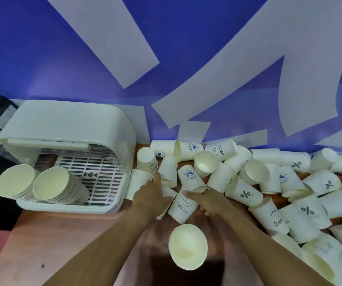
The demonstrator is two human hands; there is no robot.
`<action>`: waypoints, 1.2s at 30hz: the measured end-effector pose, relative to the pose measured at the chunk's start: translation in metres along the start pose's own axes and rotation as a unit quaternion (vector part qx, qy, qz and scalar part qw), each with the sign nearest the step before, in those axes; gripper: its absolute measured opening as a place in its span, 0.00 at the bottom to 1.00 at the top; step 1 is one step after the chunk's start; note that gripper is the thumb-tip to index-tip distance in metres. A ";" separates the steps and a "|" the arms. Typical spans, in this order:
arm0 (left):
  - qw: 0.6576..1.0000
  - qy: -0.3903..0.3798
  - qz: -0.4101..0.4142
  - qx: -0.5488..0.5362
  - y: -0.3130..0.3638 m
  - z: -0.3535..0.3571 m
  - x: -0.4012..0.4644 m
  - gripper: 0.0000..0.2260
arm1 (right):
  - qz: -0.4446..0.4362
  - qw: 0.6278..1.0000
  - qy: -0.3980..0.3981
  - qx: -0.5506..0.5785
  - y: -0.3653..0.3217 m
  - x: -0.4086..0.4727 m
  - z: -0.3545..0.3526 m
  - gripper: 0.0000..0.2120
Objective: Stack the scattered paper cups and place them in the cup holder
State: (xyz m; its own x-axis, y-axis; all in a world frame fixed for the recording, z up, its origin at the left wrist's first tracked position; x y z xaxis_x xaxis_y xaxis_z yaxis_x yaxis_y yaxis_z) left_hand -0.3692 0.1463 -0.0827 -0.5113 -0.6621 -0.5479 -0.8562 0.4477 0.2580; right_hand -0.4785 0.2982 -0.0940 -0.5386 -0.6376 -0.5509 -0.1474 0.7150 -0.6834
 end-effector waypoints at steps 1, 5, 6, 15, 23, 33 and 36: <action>1.000 0.002 0.000 0.000 0.001 0.002 0.000 0.35 | -0.008 1.000 -0.002 0.002 0.000 0.002 0.003 0.25; 1.000 0.001 0.001 0.000 0.002 0.002 0.000 0.35 | -0.022 0.999 0.009 0.035 0.004 0.006 0.010 0.20; 1.000 0.000 0.001 0.002 0.001 0.001 -0.001 0.36 | -0.023 0.999 0.009 0.042 0.004 0.004 0.010 0.19; 0.999 0.009 0.018 -0.027 -0.003 -0.020 -0.028 0.33 | -0.021 0.999 -0.002 -0.027 0.002 -0.029 -0.021 0.09; 0.991 0.074 0.073 -0.083 -0.015 -0.070 -0.075 0.34 | -0.022 0.991 0.068 -0.109 -0.022 -0.073 -0.050 0.35; 0.981 0.085 0.127 -0.121 -0.071 -0.138 -0.104 0.31 | -0.131 0.950 0.260 -0.115 -0.117 -0.141 -0.040 0.32; 0.977 0.102 0.138 -0.124 -0.098 -0.161 -0.110 0.31 | -0.172 0.930 0.301 -0.120 -0.143 -0.144 -0.021 0.34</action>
State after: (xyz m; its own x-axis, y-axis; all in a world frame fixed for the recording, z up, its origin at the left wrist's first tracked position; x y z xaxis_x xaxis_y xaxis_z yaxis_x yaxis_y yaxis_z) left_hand -0.2411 0.0786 0.0805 -0.7079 -0.6539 -0.2669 -0.6624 0.4835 0.5723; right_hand -0.3975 0.2940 0.0933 -0.7812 -0.6166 0.0977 -0.5391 0.5872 -0.6038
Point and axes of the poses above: each hand's wrist, its own x-axis towards the middle knuckle, its own z-axis out of the palm, y = z × x, the point moved 4 cm from there along x, towards the middle knuckle, and after that the axes turned 15 degrees about -z, right-handed, at the moved point
